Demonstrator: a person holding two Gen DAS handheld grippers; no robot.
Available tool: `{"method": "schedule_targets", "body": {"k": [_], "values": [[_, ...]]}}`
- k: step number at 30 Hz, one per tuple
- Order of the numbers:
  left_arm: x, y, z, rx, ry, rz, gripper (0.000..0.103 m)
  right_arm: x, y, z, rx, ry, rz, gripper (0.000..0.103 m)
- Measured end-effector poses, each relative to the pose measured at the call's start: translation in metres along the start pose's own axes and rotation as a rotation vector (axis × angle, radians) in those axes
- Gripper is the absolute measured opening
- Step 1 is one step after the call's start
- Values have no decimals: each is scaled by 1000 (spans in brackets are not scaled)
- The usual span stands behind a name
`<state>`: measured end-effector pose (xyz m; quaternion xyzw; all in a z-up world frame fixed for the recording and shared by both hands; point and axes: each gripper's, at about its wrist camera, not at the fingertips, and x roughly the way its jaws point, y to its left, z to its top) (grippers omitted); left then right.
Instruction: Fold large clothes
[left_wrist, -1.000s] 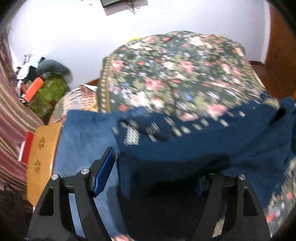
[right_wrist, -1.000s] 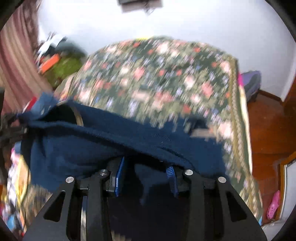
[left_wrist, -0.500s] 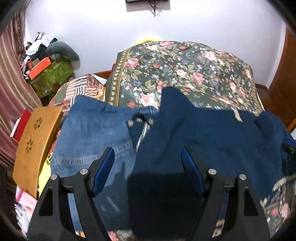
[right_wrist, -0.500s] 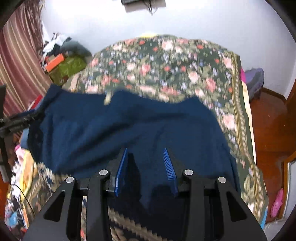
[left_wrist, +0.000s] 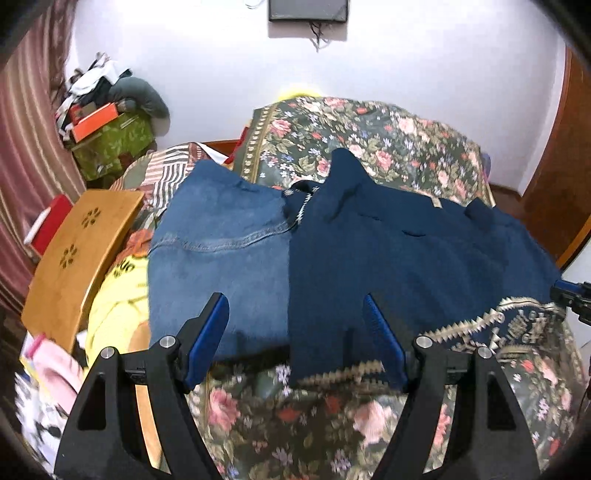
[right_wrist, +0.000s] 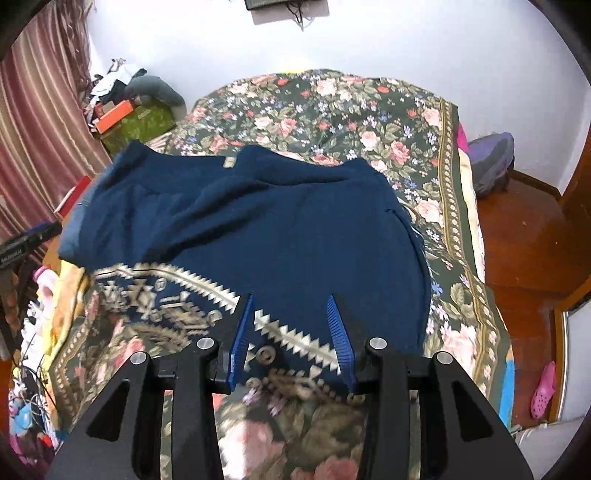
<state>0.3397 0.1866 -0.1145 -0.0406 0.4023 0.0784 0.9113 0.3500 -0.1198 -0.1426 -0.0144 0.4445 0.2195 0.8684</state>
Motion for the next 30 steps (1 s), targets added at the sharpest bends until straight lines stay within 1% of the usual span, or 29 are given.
{"method": "schedule_targets", "body": {"k": [1, 2, 4, 5, 7, 10, 11, 12, 13, 14, 15, 16, 20, 24, 26, 27, 30], "values": [[-5, 6, -7, -22, -9, -10, 77, -5, 3, -1, -2, -8, 1, 44], [-8, 11, -14, -41, -17, -20, 81, -9, 5, -2, -6, -18, -1, 47], [-9, 18, -28, -70, -29, -24, 83, -14, 10, -5, -14, -37, -8, 54], [-6, 21, -36, -85, -27, -25, 84, -15, 13, -7, -23, -43, -14, 54], [4, 25, -49, -108, 2, -45, 84, -15, 19, -8, -37, -42, -24, 54], [25, 28, -68, -163, 62, -116, 84, -12, 26, -11, -49, -35, -22, 55], [33, 28, -74, -193, 75, -153, 84, -8, 28, -11, -51, -31, -18, 55], [40, 28, -80, -229, 73, -185, 84, -8, 30, -13, -51, -29, -15, 55], [43, 28, -84, -258, 56, -201, 84, -6, 32, -13, -51, -29, -12, 55], [45, 28, -89, -296, 24, -219, 84, -3, 33, -13, -51, -31, -10, 55], [48, 28, -91, -318, 6, -236, 84, -2, 35, -14, -52, -33, -10, 55], [53, 27, -94, -344, -1, -273, 84, 1, 36, -13, -52, -31, -9, 55], [79, 22, -95, -427, 35, -406, 84, 14, 38, -11, -32, -16, 8, 55], [101, 23, -95, -521, 34, -489, 84, 25, 39, -12, -7, -1, 24, 55], [108, 20, -92, -521, 17, -503, 84, 29, 39, -13, -1, 5, 25, 55], [112, 17, -90, -502, 7, -513, 84, 31, 39, -13, 0, 8, 24, 55], [120, 12, -85, -488, 12, -537, 84, 31, 41, -13, -2, 9, 26, 55]]}}
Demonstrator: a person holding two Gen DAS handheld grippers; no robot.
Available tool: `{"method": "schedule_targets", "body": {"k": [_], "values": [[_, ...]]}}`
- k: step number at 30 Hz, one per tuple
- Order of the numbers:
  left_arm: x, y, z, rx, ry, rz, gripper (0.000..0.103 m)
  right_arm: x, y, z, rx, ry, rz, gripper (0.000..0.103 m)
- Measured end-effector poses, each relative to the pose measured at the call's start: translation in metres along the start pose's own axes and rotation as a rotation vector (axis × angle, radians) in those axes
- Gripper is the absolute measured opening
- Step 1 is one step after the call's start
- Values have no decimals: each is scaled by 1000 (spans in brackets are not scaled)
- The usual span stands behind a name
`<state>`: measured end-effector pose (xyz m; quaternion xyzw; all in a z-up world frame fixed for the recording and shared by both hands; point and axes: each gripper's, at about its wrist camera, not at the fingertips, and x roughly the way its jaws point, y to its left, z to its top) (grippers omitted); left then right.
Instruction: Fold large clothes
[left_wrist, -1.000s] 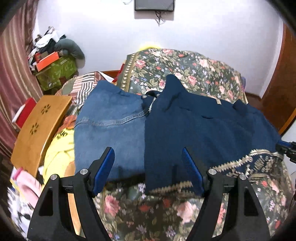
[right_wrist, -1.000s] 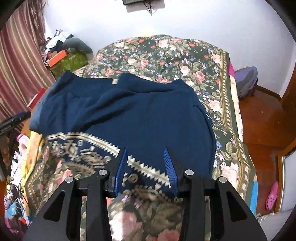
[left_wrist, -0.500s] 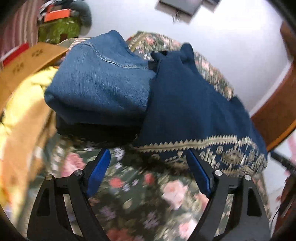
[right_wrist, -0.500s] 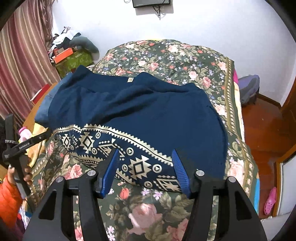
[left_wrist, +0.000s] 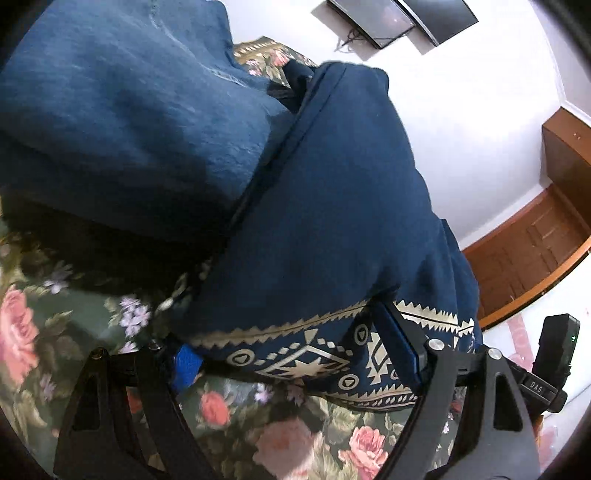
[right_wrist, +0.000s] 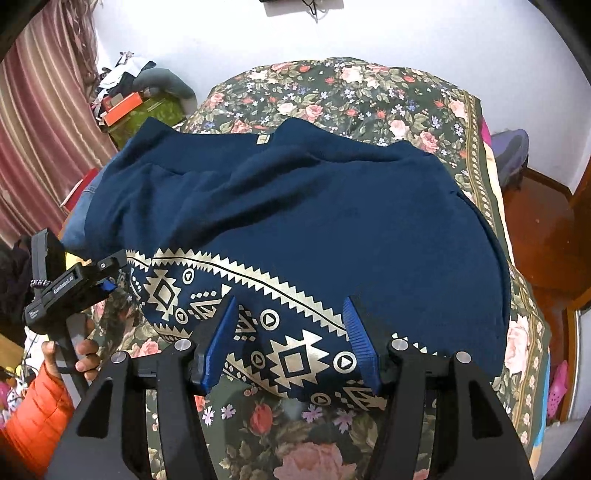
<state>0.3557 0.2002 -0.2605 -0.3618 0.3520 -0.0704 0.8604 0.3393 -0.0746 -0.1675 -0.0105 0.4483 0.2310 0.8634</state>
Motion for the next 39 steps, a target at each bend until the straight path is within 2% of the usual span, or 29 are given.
{"method": "schedule_targets", "body": {"k": [6, 8, 9, 11, 14, 17, 22, 27, 29, 35, 39], "values": [[-10, -22, 9, 73, -33, 0, 81, -4, 1, 1, -9, 0, -5, 55], [-19, -29, 12, 86, -54, 4, 62, -8, 4, 1, -16, -5, -15, 55], [-21, -33, 15, 93, -56, -3, 56, -9, 4, 2, -20, -7, -17, 55], [-28, -44, 20, 120, -40, -10, 23, -15, 7, 5, -31, -18, -18, 55], [-42, -69, 23, 204, -32, 63, 12, -23, 13, 13, -49, -40, -19, 55], [-55, -102, 33, 259, -57, 112, 8, -29, 20, 25, -62, -66, -15, 55], [-93, -130, 40, 277, -138, 120, 6, -31, 41, 44, -62, -94, 41, 55], [-128, -147, 34, 355, -218, 209, 6, -2, 75, 48, -113, -25, 97, 55], [-137, -153, 29, 397, -230, 237, 6, 23, 92, 42, -139, 36, 122, 55], [-114, -173, 18, 547, -189, 309, 6, 72, 104, 23, -149, 132, 147, 55], [-101, -195, 2, 642, -188, 329, 6, 62, 83, 25, -92, 143, 204, 55]]}}
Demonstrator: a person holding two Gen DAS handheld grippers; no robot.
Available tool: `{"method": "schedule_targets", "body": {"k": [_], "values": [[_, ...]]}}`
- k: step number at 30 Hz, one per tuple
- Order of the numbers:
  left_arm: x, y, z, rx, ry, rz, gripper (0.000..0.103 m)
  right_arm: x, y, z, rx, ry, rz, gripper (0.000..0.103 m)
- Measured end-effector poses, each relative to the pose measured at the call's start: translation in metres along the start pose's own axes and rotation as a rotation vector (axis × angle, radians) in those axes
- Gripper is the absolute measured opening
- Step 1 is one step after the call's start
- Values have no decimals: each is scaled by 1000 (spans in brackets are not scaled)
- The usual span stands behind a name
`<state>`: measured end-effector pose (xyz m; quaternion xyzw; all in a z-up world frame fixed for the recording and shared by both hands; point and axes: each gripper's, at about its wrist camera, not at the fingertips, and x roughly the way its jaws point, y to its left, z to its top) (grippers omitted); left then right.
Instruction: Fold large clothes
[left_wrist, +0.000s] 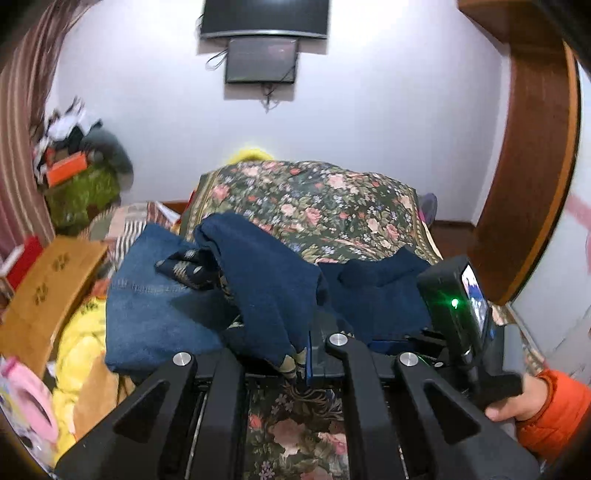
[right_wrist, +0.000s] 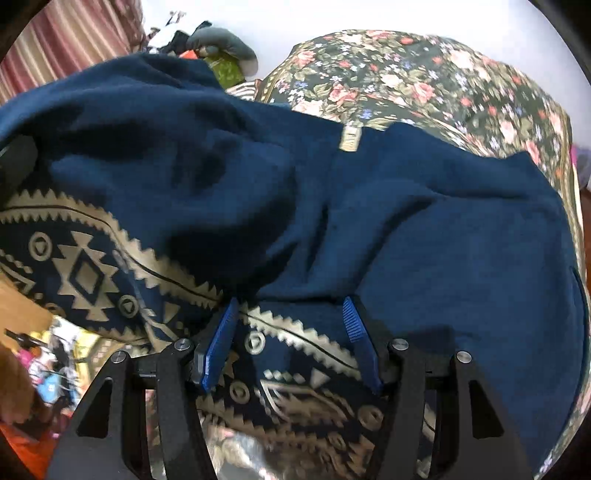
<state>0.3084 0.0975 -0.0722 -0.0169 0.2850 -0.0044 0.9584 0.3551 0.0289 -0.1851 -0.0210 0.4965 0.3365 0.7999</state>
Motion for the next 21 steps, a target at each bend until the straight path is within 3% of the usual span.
{"method": "schedule_targets", "body": {"k": [4, 8, 11, 17, 21], "values": [[-2, -32, 12, 61, -18, -45, 6, -49, -30, -12, 82, -90, -7, 55], [6, -82, 24, 120, -33, -100, 6, -115, -72, -38, 136, -223, -115, 55], [20, -127, 24, 169, -7, -177, 6, -155, -106, -55, 210, -271, -199, 55], [73, -198, -3, 195, 210, -365, 6, -199, -146, -88, 286, -280, -300, 55], [106, -217, -34, 190, 380, -425, 6, -210, -150, -100, 297, -283, -300, 55]]}}
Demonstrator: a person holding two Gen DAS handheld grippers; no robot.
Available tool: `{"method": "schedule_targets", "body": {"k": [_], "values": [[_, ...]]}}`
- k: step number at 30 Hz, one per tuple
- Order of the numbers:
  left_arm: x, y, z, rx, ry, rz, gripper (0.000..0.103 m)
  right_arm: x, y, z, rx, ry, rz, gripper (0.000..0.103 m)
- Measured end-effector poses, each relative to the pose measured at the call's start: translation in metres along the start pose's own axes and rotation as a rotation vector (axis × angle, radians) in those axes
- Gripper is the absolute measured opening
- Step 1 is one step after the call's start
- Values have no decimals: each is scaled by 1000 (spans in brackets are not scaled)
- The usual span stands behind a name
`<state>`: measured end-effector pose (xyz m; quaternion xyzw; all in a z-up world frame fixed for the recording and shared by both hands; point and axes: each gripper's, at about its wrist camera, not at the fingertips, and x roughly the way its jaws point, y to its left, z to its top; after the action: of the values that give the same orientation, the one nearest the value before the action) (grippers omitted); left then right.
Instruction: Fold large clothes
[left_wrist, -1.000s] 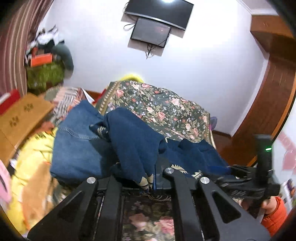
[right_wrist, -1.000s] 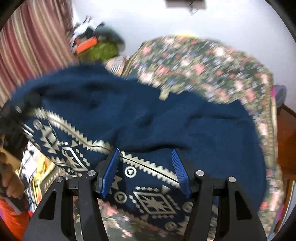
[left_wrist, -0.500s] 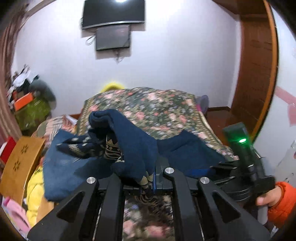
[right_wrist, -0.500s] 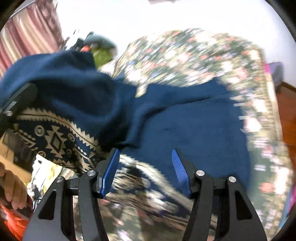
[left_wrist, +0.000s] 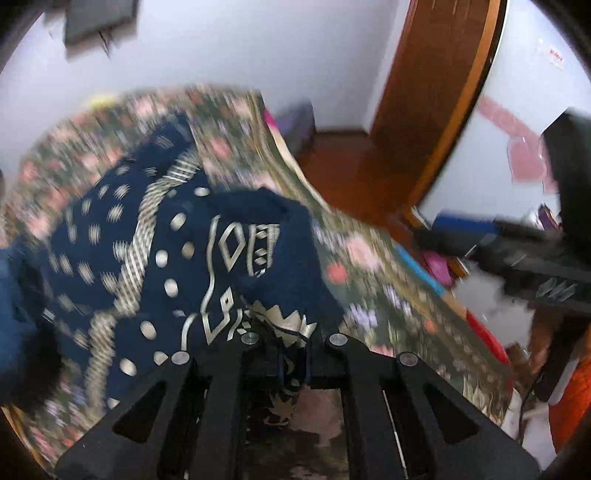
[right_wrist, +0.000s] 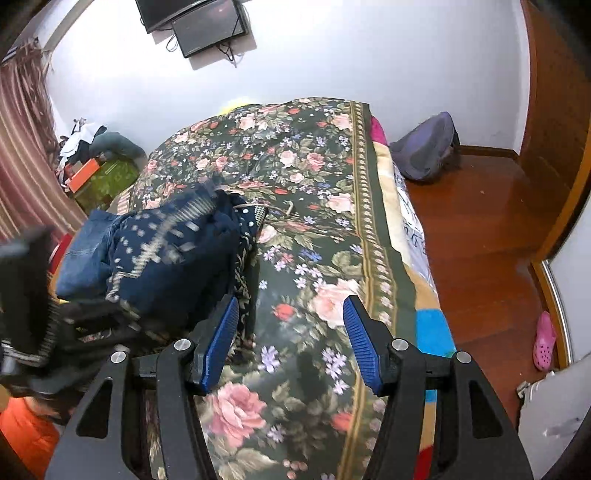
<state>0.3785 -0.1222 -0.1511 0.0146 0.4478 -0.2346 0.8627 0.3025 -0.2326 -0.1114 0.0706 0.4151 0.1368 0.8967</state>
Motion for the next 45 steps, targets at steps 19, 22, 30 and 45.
{"method": "schedule_targets", "body": {"k": [19, 22, 30, 45], "values": [[-97, 23, -31, 23, -170, 291, 78, 17, 85, 24, -162, -14, 213, 59], [-107, 54, -35, -27, -188, 378, 81, 38, 100, 23, -199, 24, 221, 59], [-96, 131, -57, -234, -121, 427, 81, 85, 100, 9, -233, 123, 157, 59], [-50, 173, -75, -458, -105, 143, 82, 105, 56, 9, -160, 188, 116, 62]]}}
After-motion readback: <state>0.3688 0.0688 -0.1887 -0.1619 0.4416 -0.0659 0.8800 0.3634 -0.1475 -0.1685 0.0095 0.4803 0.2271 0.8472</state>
